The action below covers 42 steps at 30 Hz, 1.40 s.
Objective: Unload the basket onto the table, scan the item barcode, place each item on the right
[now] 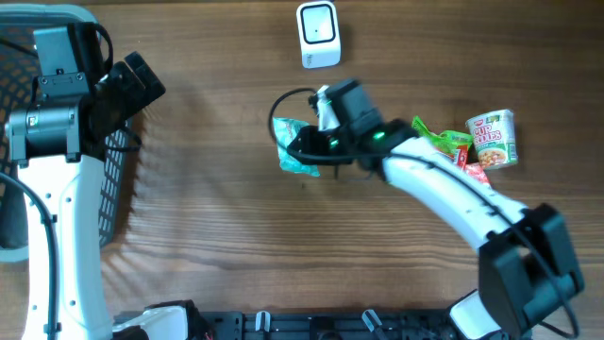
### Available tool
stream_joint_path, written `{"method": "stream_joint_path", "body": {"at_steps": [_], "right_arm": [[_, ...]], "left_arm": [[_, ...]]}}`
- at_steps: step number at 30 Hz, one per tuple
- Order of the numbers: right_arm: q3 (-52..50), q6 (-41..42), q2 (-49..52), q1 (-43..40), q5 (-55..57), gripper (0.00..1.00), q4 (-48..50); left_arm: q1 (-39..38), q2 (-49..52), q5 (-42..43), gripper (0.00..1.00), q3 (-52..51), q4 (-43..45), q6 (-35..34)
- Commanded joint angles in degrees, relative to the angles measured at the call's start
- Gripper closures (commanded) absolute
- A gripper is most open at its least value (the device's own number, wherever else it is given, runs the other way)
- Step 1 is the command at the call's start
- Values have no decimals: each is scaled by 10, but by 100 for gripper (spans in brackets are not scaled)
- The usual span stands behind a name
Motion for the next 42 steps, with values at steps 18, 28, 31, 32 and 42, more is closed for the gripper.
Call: {"method": "stream_joint_path", "body": {"at_steps": [18, 28, 31, 32, 42], "right_arm": [[-90, -88, 10, 100, 349, 15, 100], [-81, -87, 7, 117, 261, 96, 89], [-89, -56, 60, 141, 259, 95, 92], [-89, -51, 78, 145, 250, 96, 92], [26, -57, 84, 78, 180, 84, 80]], "left_arm": [[4, -4, 0, 0, 5, 1, 5], [4, -4, 0, 0, 5, 1, 5], [4, -4, 0, 0, 5, 2, 5], [4, -4, 1, 0, 5, 1, 5], [4, -4, 1, 0, 5, 1, 5]]}}
